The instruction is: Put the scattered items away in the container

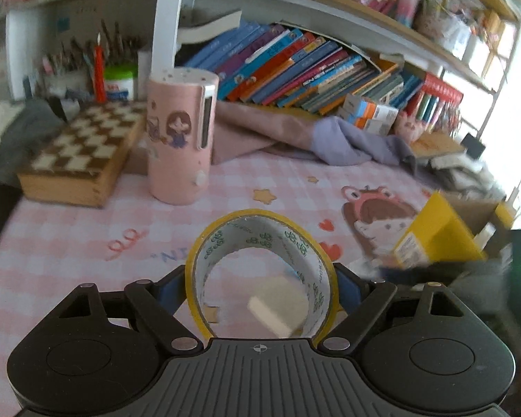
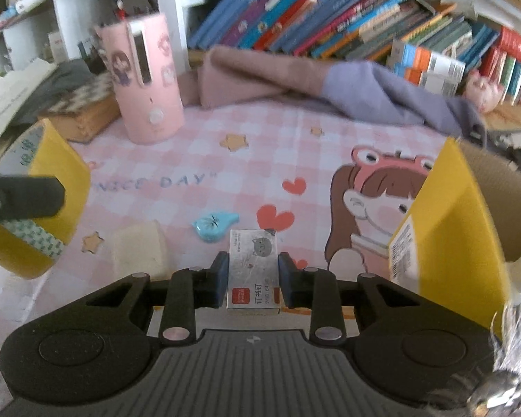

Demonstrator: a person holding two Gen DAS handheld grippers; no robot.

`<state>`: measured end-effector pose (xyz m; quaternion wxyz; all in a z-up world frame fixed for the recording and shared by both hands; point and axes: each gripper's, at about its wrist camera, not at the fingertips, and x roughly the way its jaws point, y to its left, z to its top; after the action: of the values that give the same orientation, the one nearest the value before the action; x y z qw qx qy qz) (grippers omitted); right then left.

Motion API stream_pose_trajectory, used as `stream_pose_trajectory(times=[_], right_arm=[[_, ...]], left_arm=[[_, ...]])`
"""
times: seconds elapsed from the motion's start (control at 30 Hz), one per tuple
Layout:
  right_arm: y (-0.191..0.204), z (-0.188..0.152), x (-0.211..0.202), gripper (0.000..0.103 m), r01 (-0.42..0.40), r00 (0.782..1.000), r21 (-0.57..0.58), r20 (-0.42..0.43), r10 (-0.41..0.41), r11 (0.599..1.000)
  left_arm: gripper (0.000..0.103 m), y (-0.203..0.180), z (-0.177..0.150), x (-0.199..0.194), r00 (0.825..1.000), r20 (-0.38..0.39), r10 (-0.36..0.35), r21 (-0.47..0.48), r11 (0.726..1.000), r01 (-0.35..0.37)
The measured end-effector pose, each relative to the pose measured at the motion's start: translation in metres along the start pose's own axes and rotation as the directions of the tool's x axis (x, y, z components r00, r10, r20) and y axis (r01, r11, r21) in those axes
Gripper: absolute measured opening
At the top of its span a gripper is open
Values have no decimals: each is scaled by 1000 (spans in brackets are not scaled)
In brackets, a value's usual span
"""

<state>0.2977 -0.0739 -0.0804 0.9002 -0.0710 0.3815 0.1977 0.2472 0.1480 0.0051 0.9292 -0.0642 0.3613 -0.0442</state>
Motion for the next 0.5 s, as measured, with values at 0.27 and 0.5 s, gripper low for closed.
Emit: stream_pose_trajectory(times=[0.27, 0.5], right_arm=[[16, -15, -46, 28, -2, 998, -57, 59, 6, 998], [25, -33, -72, 28, 12, 997, -51, 70, -9, 999]], left_arm=[[87, 0, -9, -29, 999, 51, -5, -14, 1000, 6], [87, -5, -22, -55, 996, 84, -22, -2, 1000, 22]])
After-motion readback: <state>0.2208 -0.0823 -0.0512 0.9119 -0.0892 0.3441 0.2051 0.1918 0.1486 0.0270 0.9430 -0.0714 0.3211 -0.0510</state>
